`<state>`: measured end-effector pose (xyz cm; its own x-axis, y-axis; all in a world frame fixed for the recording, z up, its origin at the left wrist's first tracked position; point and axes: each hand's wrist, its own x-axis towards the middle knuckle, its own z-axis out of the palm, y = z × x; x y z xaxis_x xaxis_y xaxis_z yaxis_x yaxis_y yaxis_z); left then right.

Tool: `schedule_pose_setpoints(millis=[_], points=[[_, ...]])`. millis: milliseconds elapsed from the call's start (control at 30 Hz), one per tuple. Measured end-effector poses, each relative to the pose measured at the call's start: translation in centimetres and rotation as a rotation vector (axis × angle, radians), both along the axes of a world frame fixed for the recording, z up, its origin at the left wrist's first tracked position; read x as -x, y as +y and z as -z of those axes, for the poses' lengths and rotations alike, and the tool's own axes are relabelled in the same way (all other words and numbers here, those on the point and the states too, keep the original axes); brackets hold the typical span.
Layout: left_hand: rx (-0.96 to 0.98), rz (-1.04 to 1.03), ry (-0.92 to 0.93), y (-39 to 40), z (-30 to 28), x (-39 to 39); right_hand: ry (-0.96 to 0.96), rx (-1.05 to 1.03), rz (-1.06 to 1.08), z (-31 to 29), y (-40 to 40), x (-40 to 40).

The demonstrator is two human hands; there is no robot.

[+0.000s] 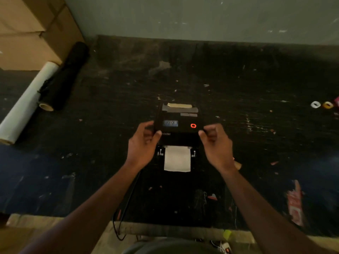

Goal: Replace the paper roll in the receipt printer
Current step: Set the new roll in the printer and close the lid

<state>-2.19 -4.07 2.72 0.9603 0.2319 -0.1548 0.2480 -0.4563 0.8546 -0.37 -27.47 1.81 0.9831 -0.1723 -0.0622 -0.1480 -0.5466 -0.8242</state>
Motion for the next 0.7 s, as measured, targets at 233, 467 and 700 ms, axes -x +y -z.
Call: schedule_pose_setpoints(millis=[233,467,700], points=[[0.016,-0.026,0.084,0.0,5.0,2.7,0.082,-0.082,0.066,5.0,0.5,3.5],[0.011,-0.018,0.132,0.3,6.2,2.5,0.130,-0.120,0.111,6.2,0.4,3.6],[0.046,-0.017,0.133,0.6,6.9,2.5,0.142,-0.149,0.120,7.1,0.1,3.7]])
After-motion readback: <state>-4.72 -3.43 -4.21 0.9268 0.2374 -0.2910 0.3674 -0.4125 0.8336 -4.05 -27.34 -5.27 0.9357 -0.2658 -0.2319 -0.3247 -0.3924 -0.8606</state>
